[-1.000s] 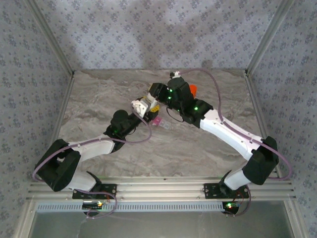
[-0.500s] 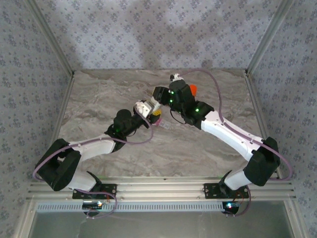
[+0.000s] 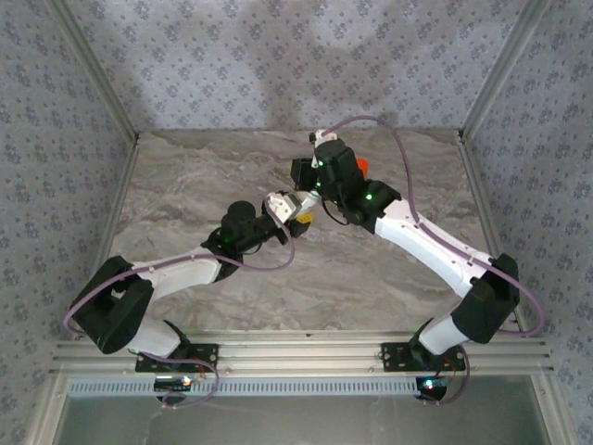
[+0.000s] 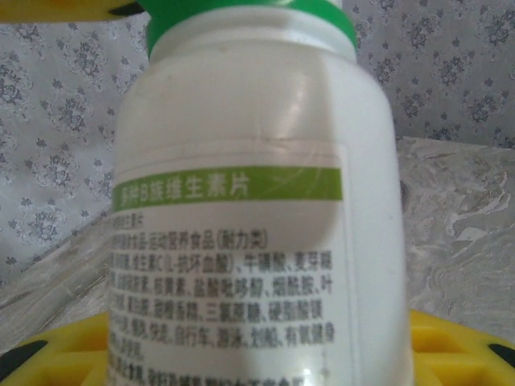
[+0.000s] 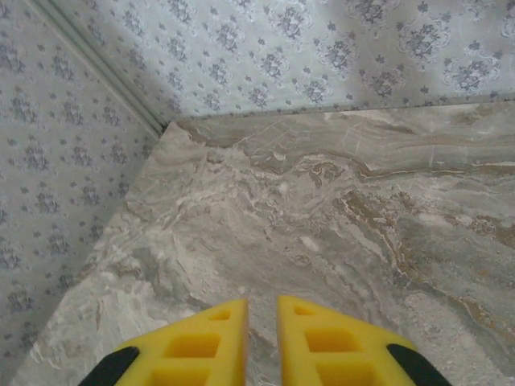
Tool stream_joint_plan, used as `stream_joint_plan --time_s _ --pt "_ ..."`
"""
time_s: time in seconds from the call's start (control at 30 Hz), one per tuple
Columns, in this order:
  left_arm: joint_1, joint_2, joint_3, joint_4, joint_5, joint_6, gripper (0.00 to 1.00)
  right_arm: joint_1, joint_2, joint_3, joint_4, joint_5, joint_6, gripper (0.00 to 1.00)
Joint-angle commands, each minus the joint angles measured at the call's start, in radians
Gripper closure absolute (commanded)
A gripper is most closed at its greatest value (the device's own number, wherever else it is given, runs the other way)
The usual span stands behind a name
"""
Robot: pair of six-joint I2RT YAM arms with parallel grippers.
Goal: Sort the pills into containers
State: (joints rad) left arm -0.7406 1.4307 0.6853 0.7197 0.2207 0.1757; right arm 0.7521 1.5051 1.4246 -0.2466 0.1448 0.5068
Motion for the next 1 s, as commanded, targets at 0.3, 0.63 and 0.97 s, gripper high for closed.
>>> stream_joint_plan --time_s 0.3,0.63,0.97 --pt "0.026 0.016 0.056 -0.040 -0.060 -0.020 1.00 0.070 -0.012 0.048 -0.097 -0.146 0.001 0.64" --pt "0.030 0.034 0.058 -0.063 -0.071 -0.027 1.00 0.085 -0.023 0.079 -0.136 -0.130 -0.017 0.60" --pt "0.031 0.001 0.007 -0.001 -0.035 -0.016 1.00 0.022 -0.081 0.069 -0.197 -0.089 -0.051 0.51"
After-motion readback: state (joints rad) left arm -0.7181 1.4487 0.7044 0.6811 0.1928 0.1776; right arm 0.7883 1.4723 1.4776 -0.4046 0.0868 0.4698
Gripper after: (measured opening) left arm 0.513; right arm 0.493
